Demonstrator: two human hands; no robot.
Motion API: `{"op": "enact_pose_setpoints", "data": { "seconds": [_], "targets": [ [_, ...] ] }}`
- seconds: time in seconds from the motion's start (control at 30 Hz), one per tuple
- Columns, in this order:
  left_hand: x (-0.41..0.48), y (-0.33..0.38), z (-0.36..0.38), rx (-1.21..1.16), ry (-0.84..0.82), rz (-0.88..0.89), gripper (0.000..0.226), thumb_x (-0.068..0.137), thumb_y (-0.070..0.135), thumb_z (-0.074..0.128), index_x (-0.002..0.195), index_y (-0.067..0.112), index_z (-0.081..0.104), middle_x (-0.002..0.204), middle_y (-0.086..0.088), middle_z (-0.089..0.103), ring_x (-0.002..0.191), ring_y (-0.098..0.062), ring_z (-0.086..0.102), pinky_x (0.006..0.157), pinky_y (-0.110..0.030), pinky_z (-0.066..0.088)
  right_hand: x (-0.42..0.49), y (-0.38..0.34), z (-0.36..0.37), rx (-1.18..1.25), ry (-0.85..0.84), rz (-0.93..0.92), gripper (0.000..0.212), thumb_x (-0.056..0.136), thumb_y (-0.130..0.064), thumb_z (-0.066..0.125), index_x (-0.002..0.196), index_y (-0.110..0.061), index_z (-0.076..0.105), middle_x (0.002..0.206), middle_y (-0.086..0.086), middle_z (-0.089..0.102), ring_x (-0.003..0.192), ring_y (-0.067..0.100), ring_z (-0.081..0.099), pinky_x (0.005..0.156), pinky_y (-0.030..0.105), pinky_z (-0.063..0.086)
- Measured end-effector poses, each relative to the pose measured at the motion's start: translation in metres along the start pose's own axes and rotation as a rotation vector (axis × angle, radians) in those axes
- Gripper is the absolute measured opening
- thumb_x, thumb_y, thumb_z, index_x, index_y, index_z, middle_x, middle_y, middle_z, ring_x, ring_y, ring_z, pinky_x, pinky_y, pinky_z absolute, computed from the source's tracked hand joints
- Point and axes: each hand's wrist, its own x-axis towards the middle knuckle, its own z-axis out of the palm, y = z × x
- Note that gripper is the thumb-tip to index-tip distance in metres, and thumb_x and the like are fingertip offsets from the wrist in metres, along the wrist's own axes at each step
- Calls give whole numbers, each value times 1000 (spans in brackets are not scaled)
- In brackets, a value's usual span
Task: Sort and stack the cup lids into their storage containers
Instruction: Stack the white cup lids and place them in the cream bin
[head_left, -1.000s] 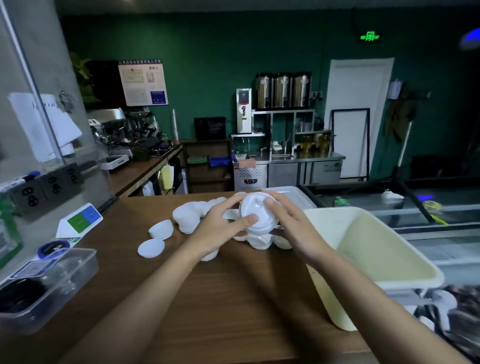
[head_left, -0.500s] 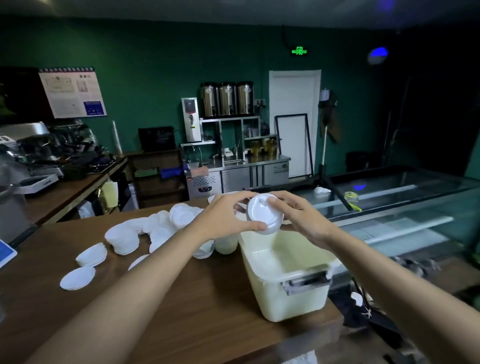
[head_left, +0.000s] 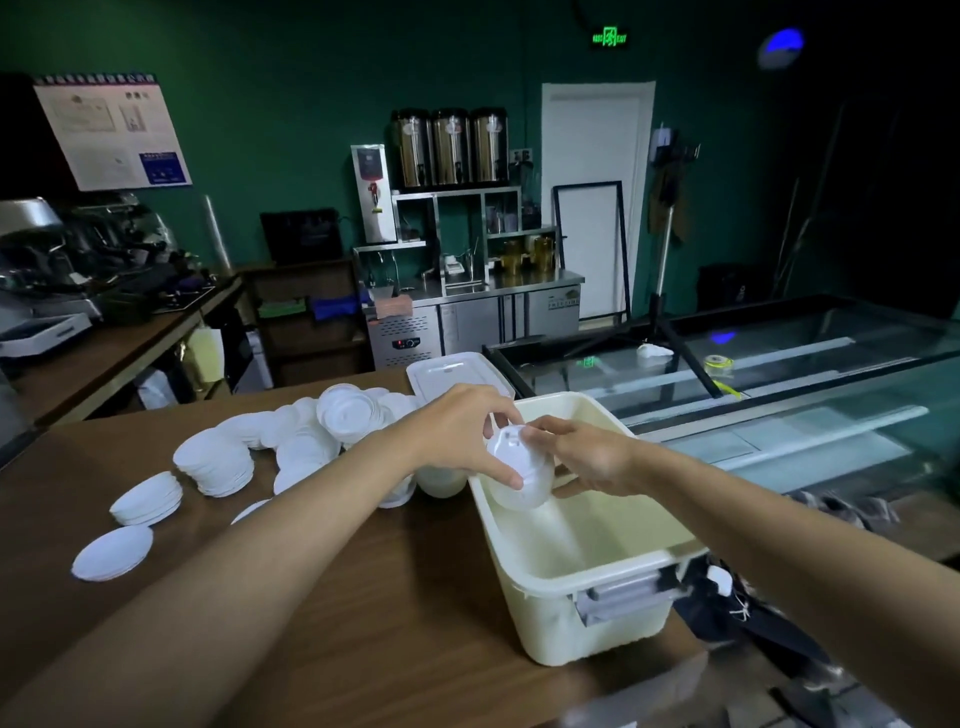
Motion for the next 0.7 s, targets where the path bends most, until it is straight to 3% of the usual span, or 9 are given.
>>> {"op": "enact_pose_setpoints", "data": {
  "seconds": [0.1,0.23,0.4,0.5,0.57,0.63,0.7],
  "targets": [
    [11,-7,4,52,-75,-4,65,62,58,94,116,30,72,96,15,61,88,-4,57,76,-23,49,11,1,0,-20,-45,60,39,114,-43,40,143,-20,50,135,7,63,129,34,62,104,40,52],
    [28,-9,9,121,-190,-16,66,60,64,92,113,31,72,88,20,59,92,-5,55,80,-31,54,21,6,-2,-34,-76,121,39,115,-38,39,145,-15,48,136,7,61,136,38,57,112,45,49],
    [48,-13,19,188,-331,-36,62,58,60,93,109,34,68,98,16,61,93,-9,57,77,-35,56,31,18,-12,-81,-162,205,47,107,-50,54,147,-26,51,149,-1,58,140,26,55,109,42,51],
    [54,-15,23,224,-391,-56,64,59,57,95,112,33,68,99,16,61,92,-11,61,78,-36,59,35,21,-10,-163,-113,203,65,103,-46,65,159,-27,37,158,2,48,143,23,48,103,35,52],
    [57,-14,23,230,-420,-68,71,60,54,96,120,29,68,100,16,61,96,-14,63,82,-38,60,32,18,-9,-450,-43,150,72,101,-43,68,162,-27,34,156,3,50,134,22,54,103,32,51],
    [59,-16,23,204,-432,-67,79,60,53,97,129,29,65,104,15,63,99,-13,61,86,-40,59,30,13,-8,-691,38,83,67,98,-45,71,156,-27,44,145,2,59,116,19,64,100,31,54],
    [59,-18,23,151,-420,-70,81,60,51,97,132,33,62,105,15,66,101,-9,58,86,-40,59,32,13,-9,-643,43,106,63,95,-42,76,149,-23,51,127,5,71,101,21,75,94,35,62]
  ]
}}
